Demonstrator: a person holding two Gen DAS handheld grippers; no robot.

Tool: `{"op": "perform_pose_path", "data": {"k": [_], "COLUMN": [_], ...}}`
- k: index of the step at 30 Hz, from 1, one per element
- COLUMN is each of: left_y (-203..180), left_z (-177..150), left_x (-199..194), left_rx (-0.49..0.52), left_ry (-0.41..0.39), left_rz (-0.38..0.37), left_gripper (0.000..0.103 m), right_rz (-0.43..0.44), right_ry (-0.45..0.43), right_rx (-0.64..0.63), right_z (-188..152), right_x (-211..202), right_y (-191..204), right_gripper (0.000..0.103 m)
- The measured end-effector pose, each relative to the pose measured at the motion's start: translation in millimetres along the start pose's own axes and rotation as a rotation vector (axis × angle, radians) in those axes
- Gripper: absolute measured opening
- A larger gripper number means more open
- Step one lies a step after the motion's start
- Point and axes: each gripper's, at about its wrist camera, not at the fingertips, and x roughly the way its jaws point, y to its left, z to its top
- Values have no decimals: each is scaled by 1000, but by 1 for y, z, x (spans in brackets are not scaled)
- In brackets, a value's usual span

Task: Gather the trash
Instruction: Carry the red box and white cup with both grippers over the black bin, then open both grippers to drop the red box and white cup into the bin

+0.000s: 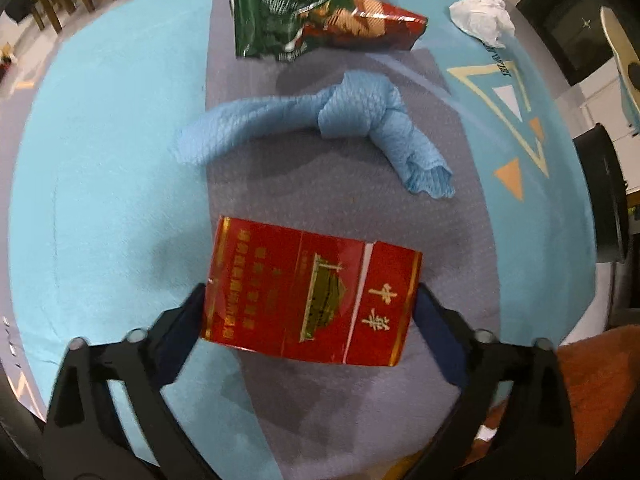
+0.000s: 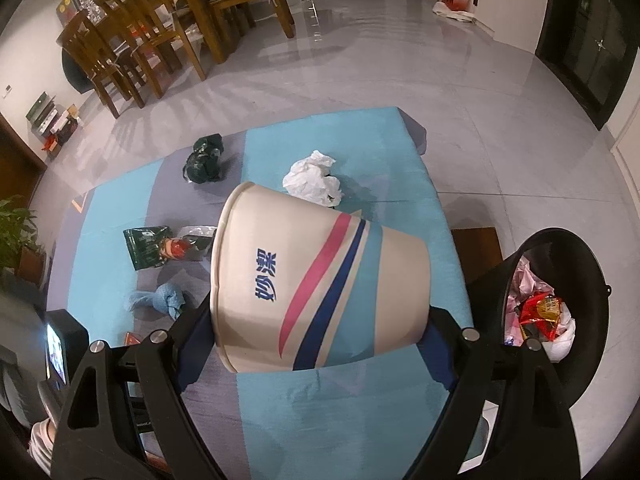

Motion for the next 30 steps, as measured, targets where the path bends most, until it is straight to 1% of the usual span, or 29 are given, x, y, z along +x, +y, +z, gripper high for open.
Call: {"op": "perform_pose_path", "data": {"k": [2, 3, 4, 6, 7, 9, 12, 13, 17, 20, 23, 27, 30], "left_y": [-6, -11, -19, -41, -57, -85, -127, -148, -206, -251, -291, -330, -356], "left_z": [1, 1, 1, 2, 4, 8, 13, 15, 22, 32, 36, 43, 48], "left_x": [-2, -7, -13, -33, -46, -65, -93, -102, -119, -122, -118, -106, -96], "left_rx": [4, 10, 33, 93, 126, 182, 292, 336, 429, 499, 554, 594, 622], "left_ry": [-4, -19, -47, -132, -179, -243, -344, -382, -450, -479, -481, -447, -424], "left_rz": [-11, -6, 10, 48, 46, 35, 48, 40, -34, -81, -158, -254, -323], "left_gripper": [92, 92, 92, 92, 92, 93, 93, 93, 93, 93, 93, 93, 93], "right_rz": [4, 7, 9, 18, 18, 11, -9, -12, -50, -72, -71, -60, -46], "right_ry": [-4, -5, -8, -17, -20, -25, -39, -54, -115, -127, -144, -166, -158], "right_rx": [11, 16, 22, 41, 56, 101, 184, 206, 323, 417, 524, 620, 674], "right_z": [1, 1, 2, 3, 3, 4, 4, 4, -4, -12, -24, -35, -39], "right_x": [-2, -3, -4, -8, -9, -12, -23, -28, -54, -64, -73, -81, -81], "right_y": [-6, -9, -13, -25, -31, -49, -80, -91, -146, -182, -223, -253, -268], "right_gripper": [85, 85, 85, 85, 85, 85, 85, 85, 85, 85, 85, 85, 85]}}
